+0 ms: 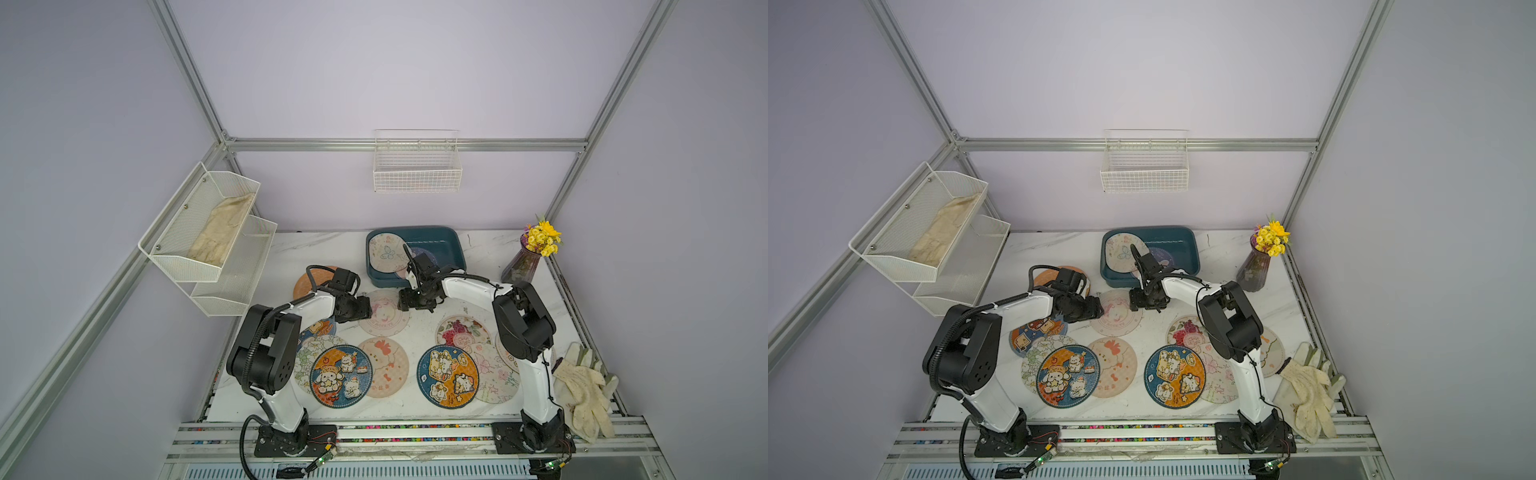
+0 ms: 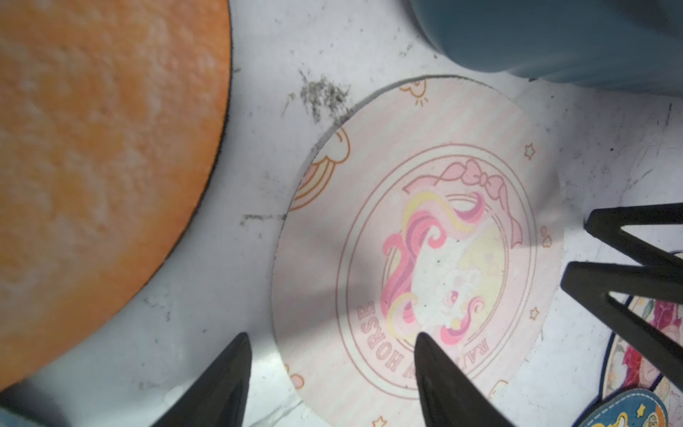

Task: Put the coasters into the storage box
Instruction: Pick up the coaster from the center of the board.

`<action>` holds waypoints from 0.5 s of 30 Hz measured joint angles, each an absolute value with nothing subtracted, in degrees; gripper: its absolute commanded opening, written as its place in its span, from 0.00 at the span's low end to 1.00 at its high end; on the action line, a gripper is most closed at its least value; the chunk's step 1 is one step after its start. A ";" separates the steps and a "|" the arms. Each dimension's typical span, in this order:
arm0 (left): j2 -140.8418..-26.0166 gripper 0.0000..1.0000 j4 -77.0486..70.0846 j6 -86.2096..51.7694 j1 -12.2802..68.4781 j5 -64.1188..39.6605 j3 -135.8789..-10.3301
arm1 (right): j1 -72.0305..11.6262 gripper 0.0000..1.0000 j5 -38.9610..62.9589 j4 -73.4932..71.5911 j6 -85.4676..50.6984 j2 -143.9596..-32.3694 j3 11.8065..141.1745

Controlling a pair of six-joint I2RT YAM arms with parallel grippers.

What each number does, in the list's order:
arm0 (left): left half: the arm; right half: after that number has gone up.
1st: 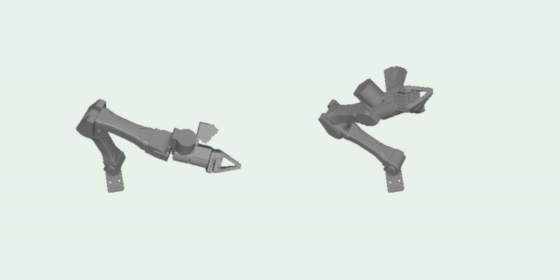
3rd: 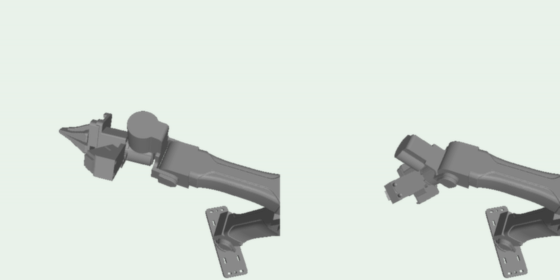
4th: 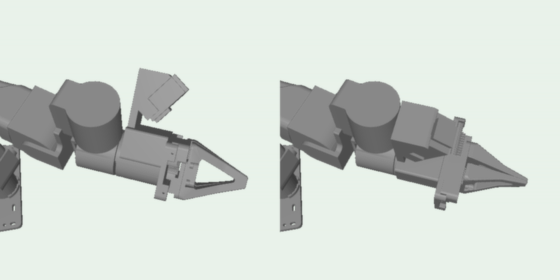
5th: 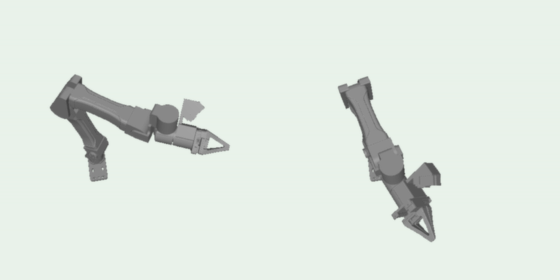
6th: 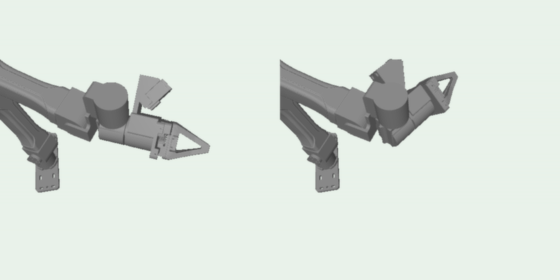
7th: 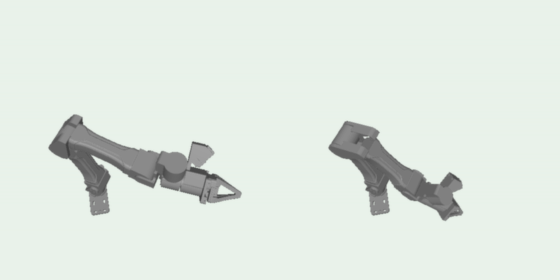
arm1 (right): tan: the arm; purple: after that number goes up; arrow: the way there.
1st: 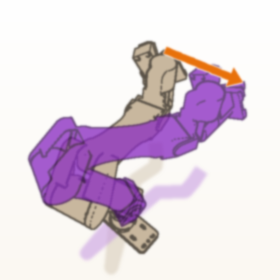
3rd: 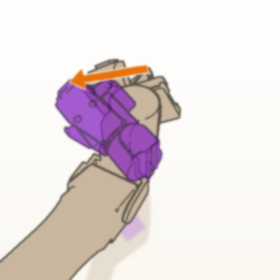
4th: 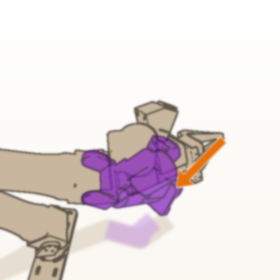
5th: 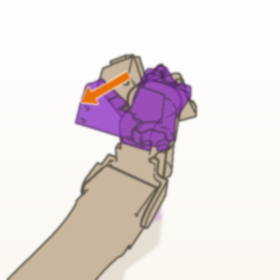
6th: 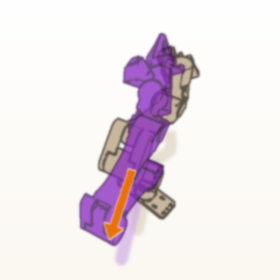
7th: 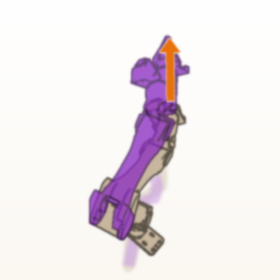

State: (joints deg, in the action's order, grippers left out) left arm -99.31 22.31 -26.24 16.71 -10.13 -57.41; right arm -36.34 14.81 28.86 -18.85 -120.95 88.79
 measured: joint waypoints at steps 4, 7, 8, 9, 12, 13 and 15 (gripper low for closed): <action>-99.70 0.65 21.41 -26.04 16.56 -10.33 -57.45 | -36.45 0.70 14.79 29.41 -18.90 -121.47 89.54; -100.07 0.64 20.84 -26.04 16.51 -10.72 -57.60 | -36.56 0.69 14.79 29.61 -18.90 -121.95 90.19; -100.25 0.63 20.71 -26.09 16.51 -10.94 -57.76 | -36.60 0.68 14.81 29.65 -18.90 -122.15 90.43; -100.47 0.63 20.47 -26.13 16.51 -11.27 -57.93 | -36.67 0.68 14.83 29.63 -18.90 -122.28 90.56; -100.97 0.62 20.14 -26.17 16.51 -11.94 -58.28 | -36.82 0.67 15.05 29.69 -18.94 -122.54 90.94; -101.01 0.61 20.05 -26.17 16.51 -12.03 -58.28 | -36.88 0.67 15.22 29.69 -18.96 -122.61 91.05; -101.03 0.61 19.94 -26.20 16.49 -12.23 -58.28 | -37.04 0.67 15.53 29.69 -18.96 -122.72 91.15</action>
